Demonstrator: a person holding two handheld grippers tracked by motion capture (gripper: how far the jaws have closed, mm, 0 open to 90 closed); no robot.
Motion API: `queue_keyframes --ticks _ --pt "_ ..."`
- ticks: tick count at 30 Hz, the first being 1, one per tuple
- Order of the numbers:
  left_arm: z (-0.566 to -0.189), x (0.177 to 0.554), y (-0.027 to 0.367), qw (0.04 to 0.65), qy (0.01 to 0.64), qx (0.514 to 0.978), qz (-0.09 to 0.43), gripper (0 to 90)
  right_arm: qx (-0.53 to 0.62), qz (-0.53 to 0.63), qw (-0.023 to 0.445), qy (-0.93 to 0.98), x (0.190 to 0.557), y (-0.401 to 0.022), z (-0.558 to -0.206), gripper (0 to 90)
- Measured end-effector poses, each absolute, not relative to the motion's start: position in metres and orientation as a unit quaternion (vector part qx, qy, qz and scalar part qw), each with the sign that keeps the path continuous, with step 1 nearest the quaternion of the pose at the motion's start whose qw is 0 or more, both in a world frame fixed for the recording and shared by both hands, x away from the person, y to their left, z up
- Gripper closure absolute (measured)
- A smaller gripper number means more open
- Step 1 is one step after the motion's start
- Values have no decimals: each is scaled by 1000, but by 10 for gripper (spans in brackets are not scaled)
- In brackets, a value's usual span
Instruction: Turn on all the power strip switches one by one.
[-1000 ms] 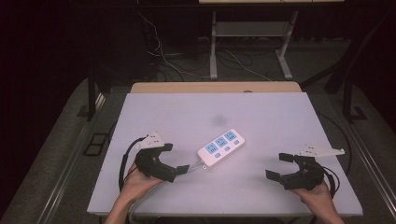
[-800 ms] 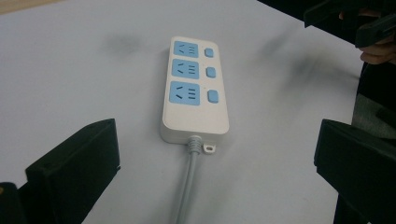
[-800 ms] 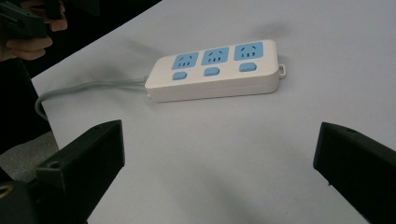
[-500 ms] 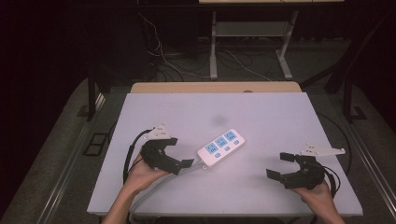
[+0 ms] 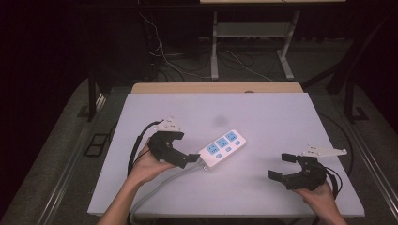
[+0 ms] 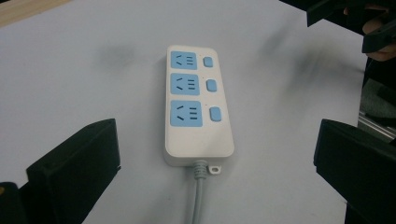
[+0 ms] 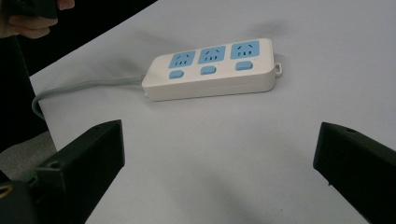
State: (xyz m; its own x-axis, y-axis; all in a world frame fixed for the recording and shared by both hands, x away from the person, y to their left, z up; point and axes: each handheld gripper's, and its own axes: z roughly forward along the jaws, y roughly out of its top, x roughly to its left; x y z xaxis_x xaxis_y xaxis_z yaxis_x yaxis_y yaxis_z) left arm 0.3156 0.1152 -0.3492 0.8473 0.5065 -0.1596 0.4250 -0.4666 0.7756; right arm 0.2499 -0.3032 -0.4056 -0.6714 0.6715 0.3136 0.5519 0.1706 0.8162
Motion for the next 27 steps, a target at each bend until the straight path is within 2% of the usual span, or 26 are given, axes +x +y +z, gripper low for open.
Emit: queue_keyframes --ticks 6,12,27 --pt "-347 322 105 427 260 865 37 4 401 505 59 762 250 -304 -406 20" --pt "-348 330 99 417 257 871 32 49 401 505 58 762 250 -304 -406 20" --pt "-351 346 85 400 254 880 27 265 404 507 61 759 250 -306 -406 20"
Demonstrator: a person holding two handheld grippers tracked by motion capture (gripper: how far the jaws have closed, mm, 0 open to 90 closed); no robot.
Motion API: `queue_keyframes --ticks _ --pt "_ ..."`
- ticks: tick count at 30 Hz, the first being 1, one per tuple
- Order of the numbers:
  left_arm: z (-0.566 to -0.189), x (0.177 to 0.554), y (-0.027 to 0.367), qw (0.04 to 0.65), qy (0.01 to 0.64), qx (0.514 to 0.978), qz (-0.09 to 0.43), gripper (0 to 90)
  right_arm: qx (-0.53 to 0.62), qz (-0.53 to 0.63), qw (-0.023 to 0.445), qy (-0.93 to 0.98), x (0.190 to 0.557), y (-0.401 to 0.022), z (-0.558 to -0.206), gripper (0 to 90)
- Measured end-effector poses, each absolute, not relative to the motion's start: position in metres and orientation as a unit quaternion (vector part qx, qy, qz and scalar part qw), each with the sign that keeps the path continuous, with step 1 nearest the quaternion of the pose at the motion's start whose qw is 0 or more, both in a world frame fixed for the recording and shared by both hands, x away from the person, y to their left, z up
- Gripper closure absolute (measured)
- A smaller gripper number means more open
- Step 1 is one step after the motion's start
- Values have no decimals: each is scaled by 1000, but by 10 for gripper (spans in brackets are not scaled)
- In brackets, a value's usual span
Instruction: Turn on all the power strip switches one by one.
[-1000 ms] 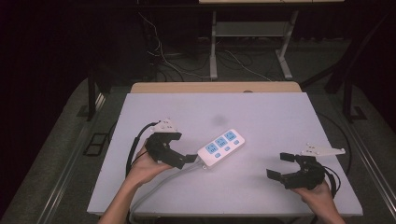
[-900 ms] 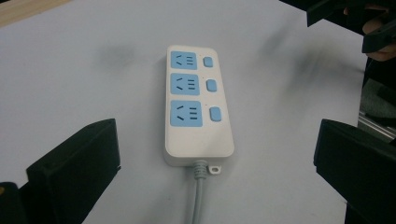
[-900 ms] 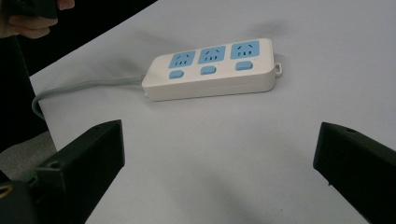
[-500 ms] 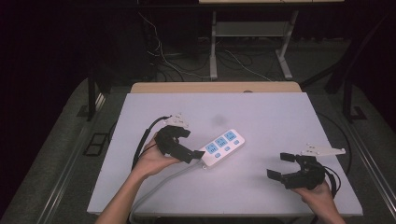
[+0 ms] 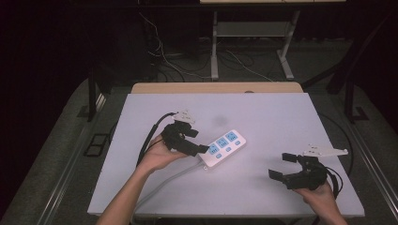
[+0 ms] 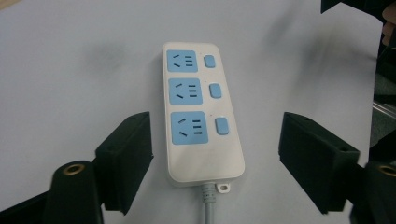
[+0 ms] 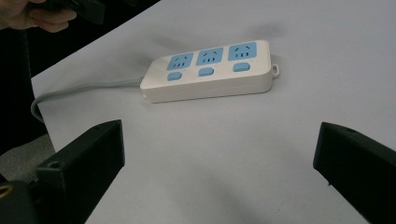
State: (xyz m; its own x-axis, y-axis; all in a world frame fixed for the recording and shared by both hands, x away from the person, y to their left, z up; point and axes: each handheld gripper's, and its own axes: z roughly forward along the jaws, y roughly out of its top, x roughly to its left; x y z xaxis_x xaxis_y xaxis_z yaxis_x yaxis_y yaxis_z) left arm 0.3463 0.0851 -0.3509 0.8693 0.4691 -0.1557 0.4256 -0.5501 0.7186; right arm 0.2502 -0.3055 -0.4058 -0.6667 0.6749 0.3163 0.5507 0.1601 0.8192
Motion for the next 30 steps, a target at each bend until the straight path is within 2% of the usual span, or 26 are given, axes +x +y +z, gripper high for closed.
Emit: queue_keyframes --ticks 10,14,16,20,21,22,24,28,30 --pt "-351 353 72 388 246 888 28 435 406 506 62 759 251 -306 -407 20" --pt "-351 354 68 384 244 890 29 563 405 506 62 759 251 -307 -407 20" --pt "-351 355 66 383 242 891 30 581 405 506 62 759 251 -307 -407 20" --pt "-351 357 62 383 239 892 24 689 405 506 62 759 251 -307 -407 20" --pt "-352 357 61 384 238 892 22 689 405 506 62 759 251 -307 -407 20" --pt "-352 358 60 383 236 893 19 741 405 506 64 759 251 -307 -407 20" --pt "-354 359 58 381 234 895 14 764 406 505 63 759 250 -306 -407 20" --pt "-357 361 56 379 237 894 12 891 406 506 63 758 251 -307 -408 20" --pt "-359 362 55 381 237 894 14 893 407 506 64 758 250 -307 -408 20"
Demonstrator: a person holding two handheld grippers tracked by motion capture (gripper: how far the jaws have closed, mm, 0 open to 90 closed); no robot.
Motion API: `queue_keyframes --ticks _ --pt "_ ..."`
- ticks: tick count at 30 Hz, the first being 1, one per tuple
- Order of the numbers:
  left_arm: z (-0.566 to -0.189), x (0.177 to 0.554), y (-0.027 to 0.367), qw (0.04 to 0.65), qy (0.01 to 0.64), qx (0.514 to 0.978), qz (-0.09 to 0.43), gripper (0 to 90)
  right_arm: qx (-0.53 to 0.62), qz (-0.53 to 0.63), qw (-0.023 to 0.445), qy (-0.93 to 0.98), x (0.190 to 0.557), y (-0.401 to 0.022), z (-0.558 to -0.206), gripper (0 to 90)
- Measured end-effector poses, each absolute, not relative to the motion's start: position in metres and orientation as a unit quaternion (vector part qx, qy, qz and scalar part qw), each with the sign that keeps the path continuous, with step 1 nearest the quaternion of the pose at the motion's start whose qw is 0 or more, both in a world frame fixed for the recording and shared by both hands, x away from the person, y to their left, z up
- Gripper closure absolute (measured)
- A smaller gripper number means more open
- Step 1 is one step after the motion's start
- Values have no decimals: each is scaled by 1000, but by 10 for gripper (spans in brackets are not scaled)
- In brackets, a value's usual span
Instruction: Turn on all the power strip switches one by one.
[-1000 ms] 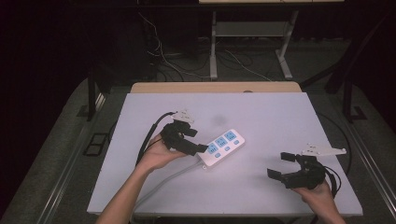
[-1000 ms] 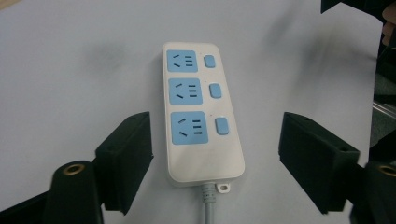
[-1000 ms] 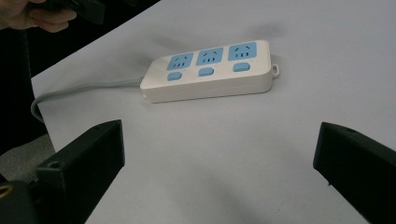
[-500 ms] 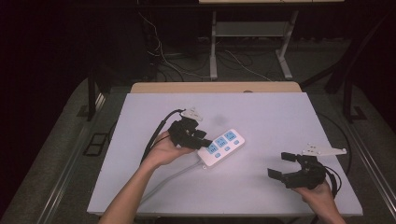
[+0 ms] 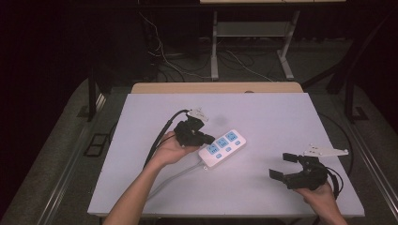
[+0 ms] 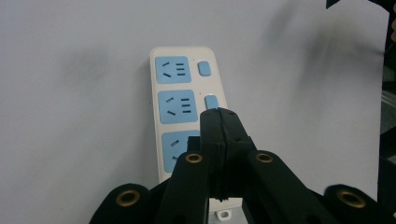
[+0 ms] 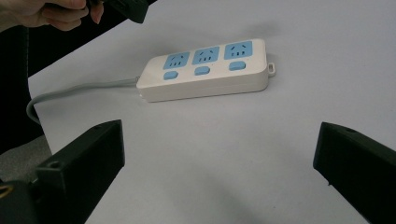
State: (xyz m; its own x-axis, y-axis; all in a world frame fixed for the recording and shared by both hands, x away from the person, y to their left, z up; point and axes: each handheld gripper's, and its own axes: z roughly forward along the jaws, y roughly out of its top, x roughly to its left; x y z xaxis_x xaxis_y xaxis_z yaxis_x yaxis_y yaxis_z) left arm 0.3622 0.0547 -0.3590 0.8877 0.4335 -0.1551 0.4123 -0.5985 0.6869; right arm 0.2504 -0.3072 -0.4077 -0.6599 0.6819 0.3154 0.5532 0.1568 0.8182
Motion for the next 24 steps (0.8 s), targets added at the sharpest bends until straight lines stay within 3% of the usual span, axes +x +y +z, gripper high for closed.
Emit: queue_keyframes --ticks 24 --pt "-380 365 37 373 236 897 1 897 407 506 64 758 250 -308 -408 20"
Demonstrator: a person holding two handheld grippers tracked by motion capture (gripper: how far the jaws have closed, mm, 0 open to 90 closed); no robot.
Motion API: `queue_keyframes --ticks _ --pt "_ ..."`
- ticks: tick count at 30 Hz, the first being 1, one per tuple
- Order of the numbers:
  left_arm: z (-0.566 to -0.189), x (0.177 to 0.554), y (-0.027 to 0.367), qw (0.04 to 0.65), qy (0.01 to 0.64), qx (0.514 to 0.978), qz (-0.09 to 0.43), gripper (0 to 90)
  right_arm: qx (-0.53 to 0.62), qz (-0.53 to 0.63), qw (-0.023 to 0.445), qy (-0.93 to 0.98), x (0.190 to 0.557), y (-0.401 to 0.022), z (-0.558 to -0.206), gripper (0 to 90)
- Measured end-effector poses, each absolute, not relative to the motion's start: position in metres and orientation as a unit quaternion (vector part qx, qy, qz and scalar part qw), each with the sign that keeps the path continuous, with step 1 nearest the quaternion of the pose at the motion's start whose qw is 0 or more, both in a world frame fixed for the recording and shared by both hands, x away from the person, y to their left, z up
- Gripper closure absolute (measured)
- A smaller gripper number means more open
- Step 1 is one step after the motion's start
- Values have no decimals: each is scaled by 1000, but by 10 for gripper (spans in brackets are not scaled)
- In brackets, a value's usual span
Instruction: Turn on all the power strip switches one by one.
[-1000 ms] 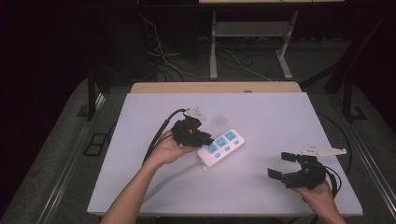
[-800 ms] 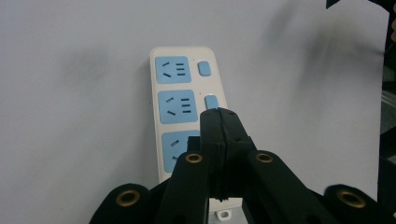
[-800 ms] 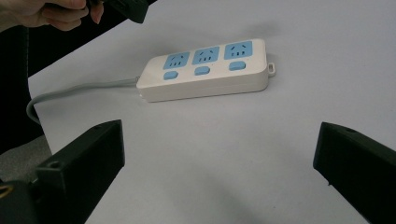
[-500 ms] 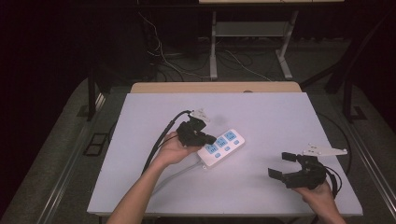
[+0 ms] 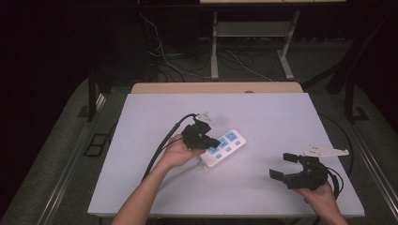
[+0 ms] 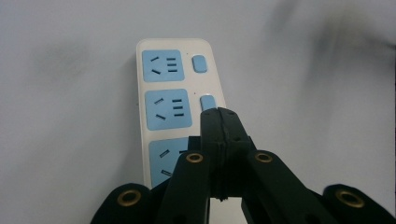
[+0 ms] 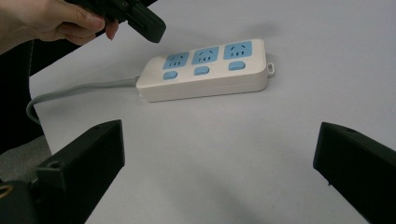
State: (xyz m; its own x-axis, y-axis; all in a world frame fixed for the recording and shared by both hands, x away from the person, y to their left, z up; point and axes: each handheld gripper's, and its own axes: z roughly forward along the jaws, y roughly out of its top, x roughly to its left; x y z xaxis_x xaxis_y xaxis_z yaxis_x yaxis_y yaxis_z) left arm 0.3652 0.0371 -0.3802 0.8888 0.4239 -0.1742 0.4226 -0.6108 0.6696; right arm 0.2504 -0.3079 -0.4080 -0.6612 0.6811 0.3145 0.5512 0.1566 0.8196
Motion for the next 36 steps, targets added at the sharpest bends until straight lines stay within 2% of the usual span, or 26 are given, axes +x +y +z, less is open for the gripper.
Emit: queue_keyframes --ticks 27,36 --pt "-408 362 28 344 229 910 -16 897 404 505 62 760 250 -307 -408 20" --pt "-412 362 28 353 235 906 -19 897 404 504 62 761 250 -307 -408 20"
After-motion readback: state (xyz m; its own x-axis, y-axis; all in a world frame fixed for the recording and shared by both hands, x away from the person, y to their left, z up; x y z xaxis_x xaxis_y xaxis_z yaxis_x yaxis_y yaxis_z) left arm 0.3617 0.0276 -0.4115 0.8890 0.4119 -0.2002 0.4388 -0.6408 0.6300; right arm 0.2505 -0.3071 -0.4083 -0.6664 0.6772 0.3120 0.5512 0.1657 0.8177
